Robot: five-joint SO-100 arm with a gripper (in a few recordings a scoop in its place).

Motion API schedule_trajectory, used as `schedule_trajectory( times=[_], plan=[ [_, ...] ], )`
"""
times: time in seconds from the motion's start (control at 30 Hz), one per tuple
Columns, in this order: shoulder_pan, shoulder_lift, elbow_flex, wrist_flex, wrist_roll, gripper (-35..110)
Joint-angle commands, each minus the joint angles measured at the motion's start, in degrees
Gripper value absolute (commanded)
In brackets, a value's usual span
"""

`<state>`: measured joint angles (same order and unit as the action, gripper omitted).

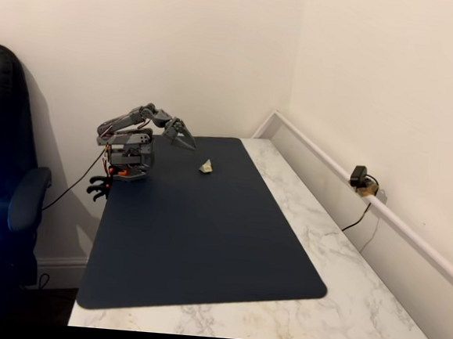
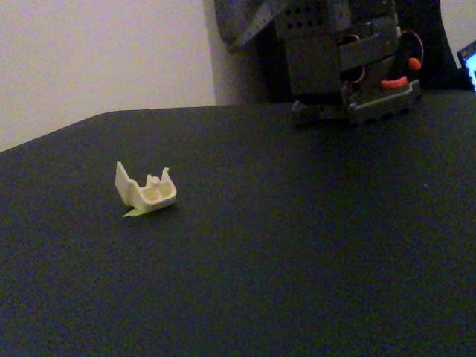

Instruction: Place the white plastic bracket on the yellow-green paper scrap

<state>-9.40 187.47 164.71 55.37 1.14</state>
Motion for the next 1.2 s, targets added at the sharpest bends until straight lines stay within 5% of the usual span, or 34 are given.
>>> schedule_trajectory(
  times=[0.0,1.17],
  plan=[
    [0.35,1.85,1.93,-3.08,-1.85,1],
    [0.97,1.85,13.10,-7.82,-4.48,0]
  ],
)
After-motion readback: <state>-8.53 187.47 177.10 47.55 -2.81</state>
